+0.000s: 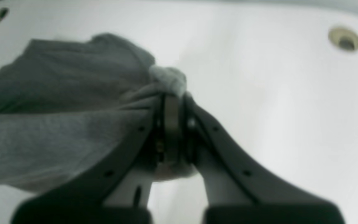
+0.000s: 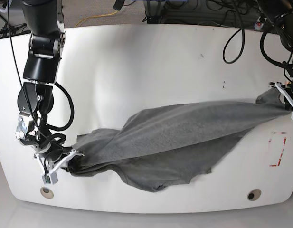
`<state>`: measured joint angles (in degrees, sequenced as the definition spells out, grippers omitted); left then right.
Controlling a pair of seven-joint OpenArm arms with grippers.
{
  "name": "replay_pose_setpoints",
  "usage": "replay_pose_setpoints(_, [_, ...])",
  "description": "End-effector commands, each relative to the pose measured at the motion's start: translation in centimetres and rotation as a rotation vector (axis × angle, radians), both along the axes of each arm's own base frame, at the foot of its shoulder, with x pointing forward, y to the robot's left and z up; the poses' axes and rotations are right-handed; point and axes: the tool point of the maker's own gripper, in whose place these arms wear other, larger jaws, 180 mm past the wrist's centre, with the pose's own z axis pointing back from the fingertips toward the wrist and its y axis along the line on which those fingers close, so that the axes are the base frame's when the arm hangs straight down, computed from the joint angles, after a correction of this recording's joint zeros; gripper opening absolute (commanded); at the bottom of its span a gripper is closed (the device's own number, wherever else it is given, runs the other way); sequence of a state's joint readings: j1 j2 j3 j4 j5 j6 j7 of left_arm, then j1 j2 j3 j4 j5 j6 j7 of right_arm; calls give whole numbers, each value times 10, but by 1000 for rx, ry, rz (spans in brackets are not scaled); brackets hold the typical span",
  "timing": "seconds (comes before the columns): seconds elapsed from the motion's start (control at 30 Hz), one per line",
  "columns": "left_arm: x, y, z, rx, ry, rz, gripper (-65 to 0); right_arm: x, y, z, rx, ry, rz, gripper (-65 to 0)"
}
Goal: Fold the T-shirt properly
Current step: 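Lift the shirt with both grippers and stretch it apart, then lay the stretched shirt flat, moving both grippers away from the table edge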
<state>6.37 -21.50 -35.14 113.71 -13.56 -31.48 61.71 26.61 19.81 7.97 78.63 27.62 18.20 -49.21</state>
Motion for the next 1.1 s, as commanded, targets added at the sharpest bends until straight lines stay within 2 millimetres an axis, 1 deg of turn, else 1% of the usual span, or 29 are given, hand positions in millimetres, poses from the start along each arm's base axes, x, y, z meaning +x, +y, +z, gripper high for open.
replay_pose_setpoints(0.0, [-6, 5, 4, 38, 4, -6, -633, -6, -13, 18, -8, -76, -29, -650])
replay_pose_setpoints(0.07, [-19, 4, -11, 42, 64, -20, -633, -28, -21, -4, -10, -39, -49, -650])
replay_pose_setpoints(0.13, [-28, 3, -21, 45, 104, -32, -633, -42, -24, -17, -13, -11, -58, -650])
replay_pose_setpoints(0.2, [-41, 2, -33, 48, 154, -45, -633, -62, -30, -35, -17, 28, -74, -650])
replay_pose_setpoints(0.27, [-52, 2, -42, 47, 194, -46, -633, -82, -36, -48, -23, 56, -91, -650])
replay_pose_setpoints(0.3, [-59, 2, -47, 47, 218, -48, -633, -92, -35, -56, -19, 74, -96, -650])
replay_pose_setpoints(0.37, [-67, 1, -54, 46, 246, -49, -633, -107, -34, -68, -9, 101, -106, -650])
replay_pose_setpoints(0.4, [-71, 2, -57, 45, 261, -49, -633, -117, -36, -74, -6, 115, -117, -650])
replay_pose_setpoints(0.47, [-78, 2, -61, 45, 280, -48, -633, -129, -39, -81, -3, 143, -132, -650])
replay_pose_setpoints(0.53, [-86, 2, -66, 44, 307, -49, -633, -144, -38, -95, 14, 193, -146, -650])
replay_pose_setpoints(0.63, [-95, 2, -72, 43, 335, -49, -633, -162, -37, -109, 47, 234, -161, -650])
replay_pose_setpoints(0.77, [-105, 3, -77, 43, 367, -49, -633, -184, -34, -121, 112, 267, -167, -650])
replay_pose_setpoints(0.87, [-109, 2, -79, 43, 378, -50, -633, -196, -31, -127, 139, 292, -166, -650])
replay_pose_setpoints(1.07, [-109, 2, -79, 43, 376, -51, -633, -202, -31, -131, 142, 307, -168, -650])
